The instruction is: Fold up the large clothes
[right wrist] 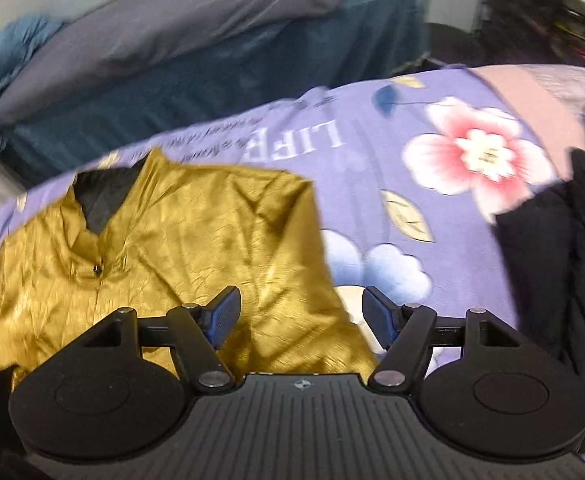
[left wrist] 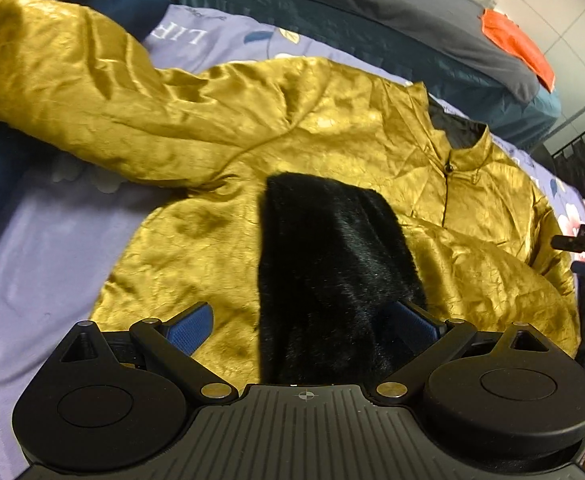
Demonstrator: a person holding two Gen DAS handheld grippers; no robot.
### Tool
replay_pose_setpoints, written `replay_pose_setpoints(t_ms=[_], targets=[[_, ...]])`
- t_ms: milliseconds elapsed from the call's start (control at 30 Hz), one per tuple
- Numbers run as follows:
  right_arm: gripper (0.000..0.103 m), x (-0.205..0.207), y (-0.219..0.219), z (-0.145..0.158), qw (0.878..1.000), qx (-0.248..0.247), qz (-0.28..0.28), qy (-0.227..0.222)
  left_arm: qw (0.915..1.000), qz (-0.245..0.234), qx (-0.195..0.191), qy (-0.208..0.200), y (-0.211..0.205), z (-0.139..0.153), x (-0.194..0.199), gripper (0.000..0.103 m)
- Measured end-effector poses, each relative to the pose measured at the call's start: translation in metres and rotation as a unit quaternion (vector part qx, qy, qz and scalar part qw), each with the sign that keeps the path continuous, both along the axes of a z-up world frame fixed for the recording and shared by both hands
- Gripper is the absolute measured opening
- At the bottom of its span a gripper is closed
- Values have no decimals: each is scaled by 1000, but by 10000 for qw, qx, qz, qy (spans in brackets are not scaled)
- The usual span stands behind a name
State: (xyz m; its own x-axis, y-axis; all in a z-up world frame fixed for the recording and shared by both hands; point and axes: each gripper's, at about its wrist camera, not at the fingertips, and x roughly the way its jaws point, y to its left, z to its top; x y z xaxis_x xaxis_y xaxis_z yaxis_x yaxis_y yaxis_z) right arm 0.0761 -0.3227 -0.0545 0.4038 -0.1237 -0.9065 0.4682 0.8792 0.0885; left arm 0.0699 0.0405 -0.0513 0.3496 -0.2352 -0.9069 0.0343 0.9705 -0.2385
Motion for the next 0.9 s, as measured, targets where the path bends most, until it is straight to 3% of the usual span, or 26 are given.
replay_pose_setpoints(t_ms=[67, 100, 133, 233, 333, 500, 567, 633, 667, 700, 733, 900], targets=[[56, 11, 6, -9, 9989, -179, 187, 391, 10000, -59, 42, 10, -5, -3, 3, 103], [30, 13, 7, -12, 9982, -195, 272, 502, 9999, -87, 62, 19, -8, -4, 5, 103], [11, 12, 5, -13, 9980, -180, 354, 485, 9999, -105, 85, 32, -9, -5, 7, 103], [9, -3, -15, -3, 9998, -123, 53, 135, 9998, -121, 119, 47, -12, -7, 11, 103], [8, -32, -64, 5, 9921, 513, -1080, -388, 9997, -153, 157, 59, -15, -11, 14, 103], [8, -76, -121, -22, 9559, 1563, -2402, -636, 9991, -310, 227, 162, -20, -20, 15, 103], [13, -90, -127, -36, 9378, 1951, -2789, -685, 9986, -410, 320, 94, -23, -23, 15, 103], [27, -96, -126, -43, 9286, 2244, -2875, -679, 9978, -521, 397, 48, -27, -25, 16, 103], [34, -99, -124, -41, 9276, 2233, -2901, -748, 9976, -559, 409, 11, -29, -25, 17, 103], [49, -102, -120, -35, 9294, 2135, -2889, -843, 9974, -595, 398, -43, -30, -24, 18, 103], [57, -105, -116, -28, 9334, 1971, -2845, -951, 9973, -630, 374, -111, -32, -22, 18, 103], [69, -100, -106, 4, 9629, 1189, -2145, -1123, 9973, -647, 270, -229, -38, -20, 32, 103]])
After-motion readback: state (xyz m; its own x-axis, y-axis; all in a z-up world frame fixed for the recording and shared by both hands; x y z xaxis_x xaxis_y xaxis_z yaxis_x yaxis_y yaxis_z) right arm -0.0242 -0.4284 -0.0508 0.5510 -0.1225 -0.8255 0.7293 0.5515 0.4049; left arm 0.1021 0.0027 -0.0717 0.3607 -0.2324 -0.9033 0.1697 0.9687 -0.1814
